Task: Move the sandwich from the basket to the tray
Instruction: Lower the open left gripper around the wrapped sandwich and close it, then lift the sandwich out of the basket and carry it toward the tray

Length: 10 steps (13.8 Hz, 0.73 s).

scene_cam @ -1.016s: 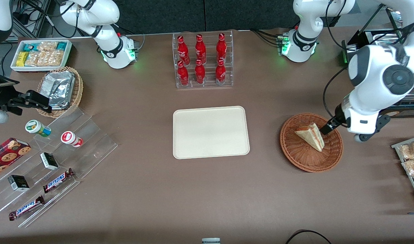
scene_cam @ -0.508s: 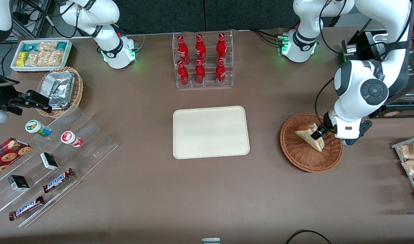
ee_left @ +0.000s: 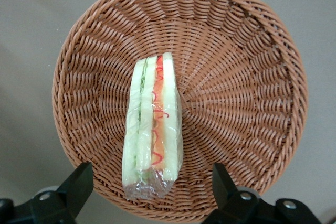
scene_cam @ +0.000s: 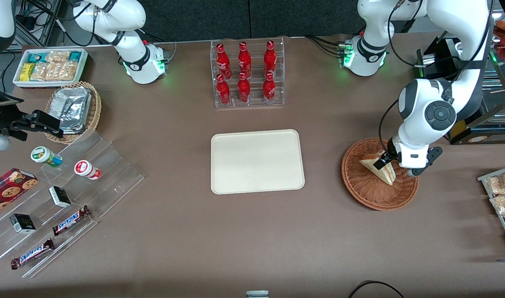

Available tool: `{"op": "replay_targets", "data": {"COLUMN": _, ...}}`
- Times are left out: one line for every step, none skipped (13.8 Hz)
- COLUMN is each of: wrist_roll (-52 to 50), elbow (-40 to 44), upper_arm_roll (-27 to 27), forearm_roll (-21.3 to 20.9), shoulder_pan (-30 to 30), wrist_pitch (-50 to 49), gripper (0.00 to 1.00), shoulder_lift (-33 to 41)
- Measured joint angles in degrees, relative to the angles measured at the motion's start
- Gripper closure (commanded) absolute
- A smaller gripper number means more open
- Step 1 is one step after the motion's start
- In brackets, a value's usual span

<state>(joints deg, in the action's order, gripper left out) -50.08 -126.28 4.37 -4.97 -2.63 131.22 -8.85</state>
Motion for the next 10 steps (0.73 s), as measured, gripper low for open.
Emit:
{"op": "replay_targets", "data": {"wrist_roll": 0.0, "elbow": -0.1, "upper_arm_roll": 0.0, "forearm_roll": 0.0, "shoulder_pan": 0.0, "wrist_pitch": 0.2, "gripper": 0.00, "shoulder_lift": -0.4}}
{"op": "replay_targets", "data": {"wrist_roll": 0.0, "elbow": -0.2, "upper_arm_roll": 0.0, "forearm_roll": -0.1, "shoulder_pan": 0.0, "wrist_pitch": 1.0, "gripper": 0.00, "shoulder_lift": -0.8}}
{"op": "replay_targets", "data": {"wrist_roll": 0.0, "elbow": -0.5, "upper_arm_roll": 0.0, "forearm_roll": -0.1, "shoulder_pan": 0.0, "wrist_pitch": 2.0, "gripper": 0.00, "shoulder_lift": -1.3}}
{"op": "replay_targets", "data": {"wrist_roll": 0.0, "elbow": -0.6, "upper_arm_roll": -0.1, "forearm_roll": -0.1, "shoulder_pan": 0.0, "wrist_pitch": 3.0, "gripper": 0.00, "shoulder_lift": -1.9}}
{"op": "replay_targets", "data": {"wrist_roll": -0.1, "elbow": -0.8, "upper_arm_roll": -0.2, "forearm_roll": -0.1, "shoulder_pan": 0.1, "wrist_pitch": 3.8, "gripper": 0.00, "shoulder_lift": -2.4}}
{"op": "replay_targets", "data": {"wrist_roll": -0.1, "elbow": -0.9, "upper_arm_roll": -0.3, "forearm_roll": -0.1, "shoulder_pan": 0.2, "wrist_pitch": 4.4, "gripper": 0.00, "shoulder_lift": -3.0}}
{"op": "replay_targets", "data": {"wrist_roll": -0.1, "elbow": -0.9, "upper_arm_roll": -0.3, "forearm_roll": -0.1, "shoulder_pan": 0.3, "wrist_pitch": 4.7, "gripper": 0.00, "shoulder_lift": -3.5}}
{"op": "replay_targets", "data": {"wrist_roll": -0.1, "elbow": -0.9, "upper_arm_roll": -0.4, "forearm_roll": -0.1, "shoulder_pan": 0.4, "wrist_pitch": 5.0, "gripper": 0.00, "shoulder_lift": -4.1}}
{"op": "replay_targets", "data": {"wrist_roll": -0.1, "elbow": -1.0, "upper_arm_roll": -0.4, "forearm_roll": -0.1, "shoulder_pan": 0.5, "wrist_pitch": 5.3, "gripper": 0.00, "shoulder_lift": -4.6}}
{"op": "replay_targets", "data": {"wrist_roll": -0.1, "elbow": -1.2, "upper_arm_roll": -0.5, "forearm_roll": -0.1, "shoulder_pan": 0.6, "wrist_pitch": 5.6, "gripper": 0.00, "shoulder_lift": -4.9}}
